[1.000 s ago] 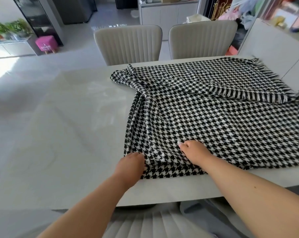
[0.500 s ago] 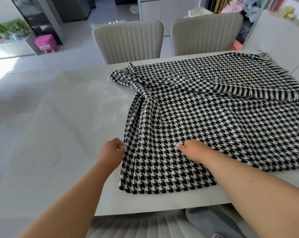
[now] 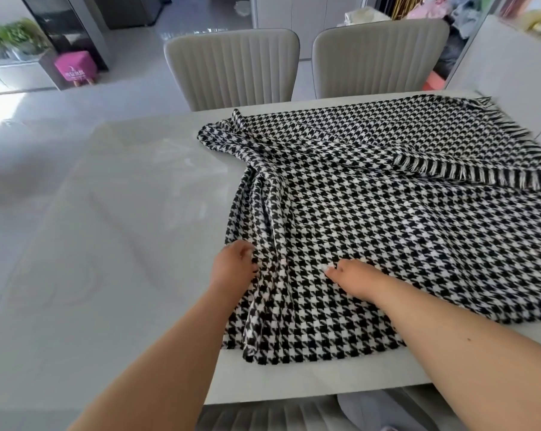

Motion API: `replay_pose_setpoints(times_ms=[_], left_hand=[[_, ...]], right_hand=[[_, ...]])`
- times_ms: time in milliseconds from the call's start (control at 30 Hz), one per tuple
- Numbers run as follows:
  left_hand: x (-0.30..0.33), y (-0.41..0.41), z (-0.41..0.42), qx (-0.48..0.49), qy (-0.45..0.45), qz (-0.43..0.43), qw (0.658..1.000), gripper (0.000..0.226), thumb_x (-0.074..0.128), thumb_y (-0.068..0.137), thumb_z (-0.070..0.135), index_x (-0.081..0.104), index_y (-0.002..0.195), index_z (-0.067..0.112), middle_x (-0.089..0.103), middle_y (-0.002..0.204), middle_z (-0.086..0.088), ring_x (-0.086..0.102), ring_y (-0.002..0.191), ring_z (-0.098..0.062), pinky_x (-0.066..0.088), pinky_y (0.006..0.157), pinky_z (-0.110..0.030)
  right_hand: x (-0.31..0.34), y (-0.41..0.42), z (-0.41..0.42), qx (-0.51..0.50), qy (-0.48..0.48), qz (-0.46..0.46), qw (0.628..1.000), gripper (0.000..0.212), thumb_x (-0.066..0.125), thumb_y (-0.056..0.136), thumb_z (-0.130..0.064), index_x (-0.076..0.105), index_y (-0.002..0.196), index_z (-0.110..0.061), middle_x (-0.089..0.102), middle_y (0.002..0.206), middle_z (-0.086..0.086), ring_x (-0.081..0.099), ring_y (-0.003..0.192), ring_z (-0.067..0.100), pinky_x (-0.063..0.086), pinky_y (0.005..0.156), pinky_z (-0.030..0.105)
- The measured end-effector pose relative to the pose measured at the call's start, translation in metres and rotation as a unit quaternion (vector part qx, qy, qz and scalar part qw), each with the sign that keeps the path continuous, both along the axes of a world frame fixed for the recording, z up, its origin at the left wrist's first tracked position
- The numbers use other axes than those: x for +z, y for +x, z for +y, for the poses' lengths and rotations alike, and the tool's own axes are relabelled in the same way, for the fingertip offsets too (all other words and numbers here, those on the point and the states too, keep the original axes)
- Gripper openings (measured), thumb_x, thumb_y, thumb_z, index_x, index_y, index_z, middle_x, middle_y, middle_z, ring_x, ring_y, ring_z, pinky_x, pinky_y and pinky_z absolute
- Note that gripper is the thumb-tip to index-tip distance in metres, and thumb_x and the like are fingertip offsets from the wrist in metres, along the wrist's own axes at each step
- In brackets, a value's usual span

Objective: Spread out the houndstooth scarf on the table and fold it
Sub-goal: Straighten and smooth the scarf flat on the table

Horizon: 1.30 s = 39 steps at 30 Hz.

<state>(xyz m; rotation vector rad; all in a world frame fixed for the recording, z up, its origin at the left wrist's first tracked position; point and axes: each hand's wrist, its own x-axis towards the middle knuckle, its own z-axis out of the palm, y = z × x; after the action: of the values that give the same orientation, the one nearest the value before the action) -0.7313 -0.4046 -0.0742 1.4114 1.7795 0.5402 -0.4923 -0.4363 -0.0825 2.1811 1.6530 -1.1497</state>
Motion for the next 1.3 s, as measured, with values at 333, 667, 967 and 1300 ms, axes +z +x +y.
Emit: replay_pose_setpoints(times_ms=[333, 667, 967, 1300], left_hand=[[-0.014, -0.009, 0.011, -0.011, -0.044, 0.023, 0.999, 0.02, 0.059, 0.093, 0.03, 0.056, 0.084, 0.013, 0.062, 0.08, -0.003, 0.058, 0.063, -0.016, 0.059, 0.07, -0.037], [-0.006, -0.125, 0.022, 0.325, -0.034, -0.167, 0.93, 0.031, 0.039, 0.101, 0.017, 0.039, 0.07, 0.018, 0.033, 0.061, -0.005, 0.033, 0.046, -0.017, 0.034, 0.046, -0.021], [0.022, -0.079, -0.028, 0.143, -0.117, -0.267, 0.946, 0.028, 0.046, 0.1, 0.026, 0.064, 0.101, 0.004, 0.065, 0.083, -0.011, 0.062, 0.068, -0.022, 0.054, 0.057, -0.029], [0.01, -0.046, -0.043, -0.058, -0.007, -0.008, 0.998, 0.014, 0.062, 0.089, 0.039, 0.062, 0.085, 0.026, 0.065, 0.088, 0.0, 0.066, 0.077, -0.017, 0.059, 0.074, -0.041]], right_hand=[[0.0, 0.001, 0.001, -0.017, -0.005, 0.003, 1.0, 0.069, 0.027, 0.095, -0.062, 0.04, 0.141, -0.012, 0.043, 0.144, 0.009, 0.044, 0.128, 0.028, 0.04, 0.104, 0.044], [0.002, -0.001, 0.001, -0.006, -0.008, 0.005, 1.0, 0.056, 0.031, 0.095, -0.058, 0.051, 0.121, -0.012, 0.048, 0.108, 0.006, 0.049, 0.098, 0.021, 0.045, 0.088, 0.037], [0.007, -0.005, 0.001, -0.013, -0.016, -0.006, 1.0, 0.069, 0.03, 0.095, -0.06, 0.035, 0.144, -0.011, 0.041, 0.146, 0.011, 0.043, 0.129, 0.028, 0.04, 0.102, 0.04], [0.014, -0.006, 0.0, -0.017, -0.027, 0.016, 0.999, 0.072, 0.028, 0.096, -0.06, 0.027, 0.149, -0.011, 0.031, 0.154, 0.011, 0.033, 0.138, 0.028, 0.032, 0.107, 0.04]])
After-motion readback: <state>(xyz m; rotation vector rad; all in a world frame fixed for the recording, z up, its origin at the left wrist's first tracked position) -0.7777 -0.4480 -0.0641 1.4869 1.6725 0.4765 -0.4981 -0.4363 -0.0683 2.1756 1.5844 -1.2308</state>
